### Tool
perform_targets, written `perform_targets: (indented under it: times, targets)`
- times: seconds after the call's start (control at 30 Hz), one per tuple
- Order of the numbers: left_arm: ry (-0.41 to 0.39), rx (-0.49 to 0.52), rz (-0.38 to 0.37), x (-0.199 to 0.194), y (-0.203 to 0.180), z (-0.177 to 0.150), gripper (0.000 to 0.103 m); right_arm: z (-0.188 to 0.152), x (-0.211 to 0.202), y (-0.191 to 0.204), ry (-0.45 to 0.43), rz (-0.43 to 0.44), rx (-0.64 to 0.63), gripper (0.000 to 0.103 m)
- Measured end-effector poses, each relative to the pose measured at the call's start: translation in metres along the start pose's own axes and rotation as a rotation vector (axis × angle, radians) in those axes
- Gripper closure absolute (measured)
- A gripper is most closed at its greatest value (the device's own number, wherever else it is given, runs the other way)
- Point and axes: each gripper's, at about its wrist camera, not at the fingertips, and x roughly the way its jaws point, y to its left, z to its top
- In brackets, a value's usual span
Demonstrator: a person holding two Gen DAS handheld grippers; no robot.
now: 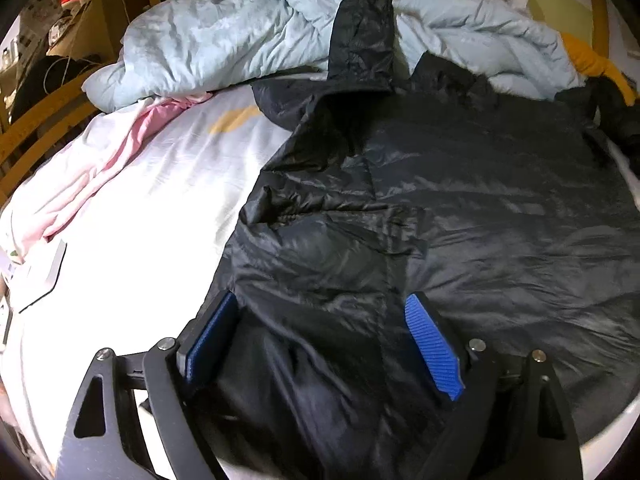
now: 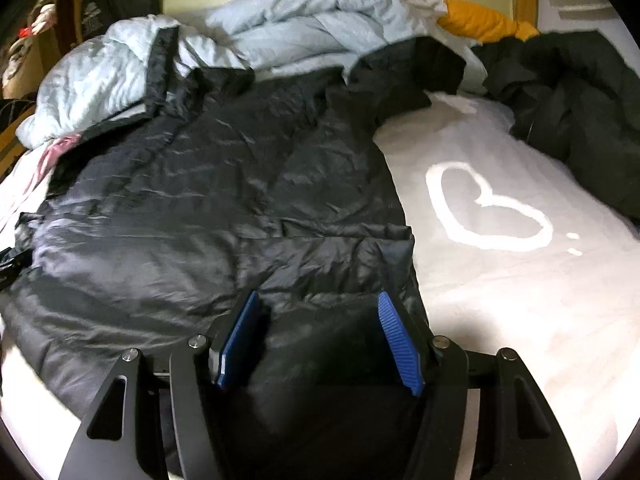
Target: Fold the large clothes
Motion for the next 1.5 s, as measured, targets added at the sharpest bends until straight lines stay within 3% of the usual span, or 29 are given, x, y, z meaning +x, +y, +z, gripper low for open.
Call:
perform_targets:
  times: [0.23, 0.33, 0.7, 0.8, 0.87, 0.97, 1.1, 1.2, 1.27, 1.33, 1.5]
  targets:
    - [-0.157, 0.045, -0.050, -0.080, -0.017, -0.007, 0.018, -0.004, -0.072, 0.031, -0.142, 0.072, -0.026, 0.038]
    - [-0.140, 0.066, -0.102, -0.092, -0.023, -0.014, 0.018, -0.016, -0.092, 0.044, -0.166, 0.105, -0.022, 0.032]
    - [-0.121, 0.062, -0.129, -0.102, -0.025, -0.030, 0.018, -0.048, -0.102, 0.044, -0.137, 0.092, 0.036, 0.031]
    - [-0.114, 0.061, -0.131, -0.101, -0.026, -0.030, 0.018, -0.048, -0.101, 0.046, -0.139, 0.084, 0.025, 0.026]
    - [-0.098, 0.081, -0.138, -0.098, -0.030, -0.031, 0.018, -0.049, -0.102, 0.049, -0.160, 0.060, -0.002, 0.017]
    - [-0.034, 0.185, -0.182, -0.089, -0.044, -0.035, 0.015, -0.049, -0.101, 0.056, -0.173, 0.029, -0.063, 0.017]
    - [0.015, 0.424, -0.157, -0.083, -0.074, -0.052, 0.015, -0.051, -0.095, 0.068, -0.144, 0.006, -0.158, 0.017]
    - [0.033, 0.527, -0.141, -0.080, -0.084, -0.062, 0.014, -0.056, -0.085, 0.081, -0.130, -0.112, -0.297, 0.017]
    - [0.057, 0.559, -0.134, -0.075, -0.086, -0.067, 0.014, -0.058, -0.078, 0.083, -0.109, -0.138, -0.344, 0.017]
    - [0.068, 0.578, -0.101, -0.068, -0.087, -0.070, 0.014, -0.060, -0.070, 0.083, -0.059, -0.110, -0.356, 0.017]
    - [0.025, 0.502, -0.031, -0.056, -0.073, -0.058, 0.014, -0.066, -0.052, 0.095, 0.005, -0.149, -0.446, 0.017]
